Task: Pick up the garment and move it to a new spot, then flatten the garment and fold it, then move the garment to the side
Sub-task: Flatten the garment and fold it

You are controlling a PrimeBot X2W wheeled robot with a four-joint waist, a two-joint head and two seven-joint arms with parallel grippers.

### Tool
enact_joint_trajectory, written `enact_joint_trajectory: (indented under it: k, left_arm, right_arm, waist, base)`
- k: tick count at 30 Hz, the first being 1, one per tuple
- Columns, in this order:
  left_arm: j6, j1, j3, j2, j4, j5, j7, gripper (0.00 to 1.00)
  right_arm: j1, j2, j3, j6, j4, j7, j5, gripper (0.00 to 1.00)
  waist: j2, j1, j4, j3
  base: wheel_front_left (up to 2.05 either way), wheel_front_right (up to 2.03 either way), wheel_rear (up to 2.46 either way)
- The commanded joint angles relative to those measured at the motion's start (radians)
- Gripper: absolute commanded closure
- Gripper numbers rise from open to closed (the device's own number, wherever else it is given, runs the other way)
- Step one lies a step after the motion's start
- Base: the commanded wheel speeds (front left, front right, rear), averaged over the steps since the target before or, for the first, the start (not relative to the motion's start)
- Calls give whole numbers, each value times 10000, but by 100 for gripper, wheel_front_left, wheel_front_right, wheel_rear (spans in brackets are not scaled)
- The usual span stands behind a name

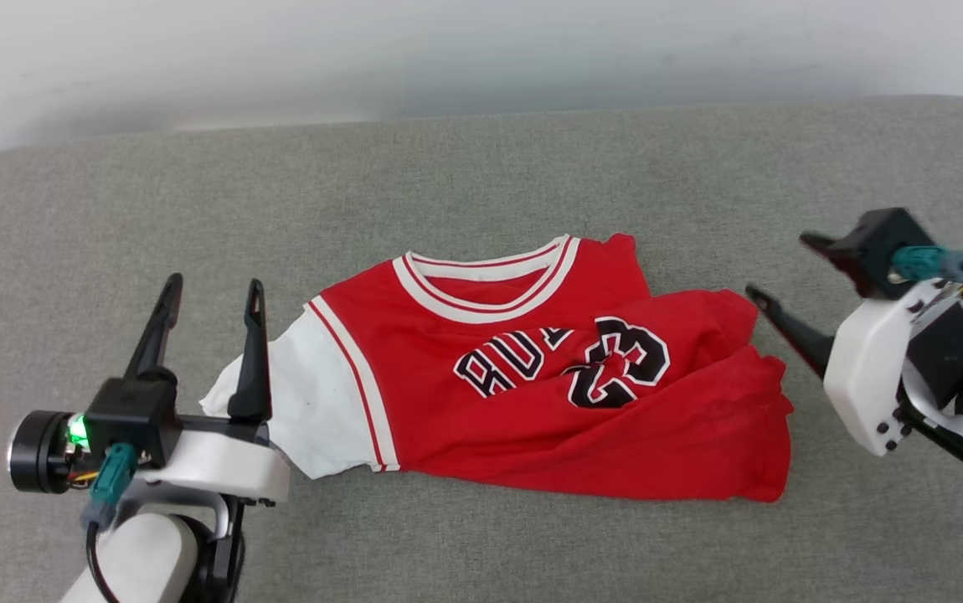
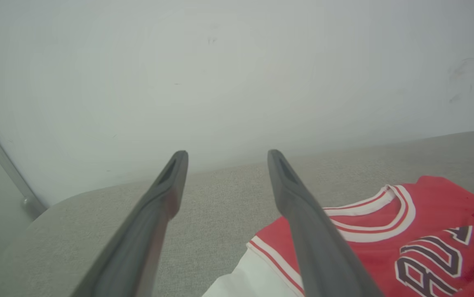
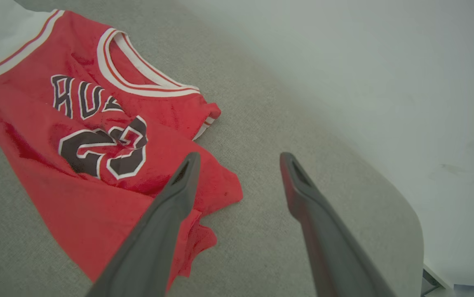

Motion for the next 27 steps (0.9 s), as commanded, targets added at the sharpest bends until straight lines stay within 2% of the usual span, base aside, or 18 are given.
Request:
enact_joint_trajectory:
  k: [1, 6, 9, 10, 11, 12, 18, 24, 25, 27]
  left_arm:
    - [-122, 274, 362, -279, -162, 308, -27, 0]
    - [-572, 773, 1351, -1218, -513, 1147, -28, 0]
    - [-955, 869, 1855, -1712, -570, 1525, -28, 0]
    - [-955, 869, 1855, -1712, -570, 1525, -28, 0]
    - [-1196, 946, 2092, -1983, -558, 1764, -26, 0]
    - [-1196, 946, 2092, -1983, -558, 1764, -26, 0]
    - [-1946, 717, 2808, -2693, -426, 2323, -28, 0]
    - [-2453, 867, 3423, -3224, -299, 2800, -27, 0]
    - [-2522, 930, 3521, -3286, -267, 2860, -27, 0]
    - [-2644, 1061, 3679, -3421, -212, 3002, -27, 0]
  right_arm:
    - [-405, -222, 452, -8, -18, 743, 556, 0]
    - [-1240, -663, 2003, -6, 167, 2455, 1756, 0]
    - [-1714, -570, 2817, -6, 632, 2888, 2100, 0]
    - [-1714, -570, 2817, -6, 632, 2888, 2100, 0]
    - [-2008, -429, 3385, -6, 1055, 2965, 2186, 0]
    - [-2008, -429, 3385, -6, 1055, 2965, 2186, 0]
    - [-2130, 56, 5171, -3, 2707, 2735, 2672, 0]
    - [-1901, 443, 6345, 21, 3359, 1503, 3299, 0]
    - [-2038, 411, 6356, 21, 3273, 1162, 3309, 100]
    - [-2316, 171, 6292, 9, 3072, 570, 3276, 100]
  waist:
    - [0, 0, 64, 122]
    - [0, 0, 272, 489]
    - [0, 0, 409, 770]
    - [0, 0, 409, 770]
    - [0, 0, 493, 955]
    - [0, 0, 493, 955]
    - [0, 0, 686, 1372]
    - [0, 0, 583, 1294]
    - [0, 0, 534, 1217]
    - [0, 0, 435, 1015]
  base:
    - [0, 0, 0]
    - [0, 0, 0]
    - [0, 0, 0]
    - [0, 0, 0]
    - [0, 0, 0]
    - [0, 0, 0]
    - [0, 0, 0]
    - [0, 0, 0]
    - [0, 0, 0]
    - [0, 0, 0]
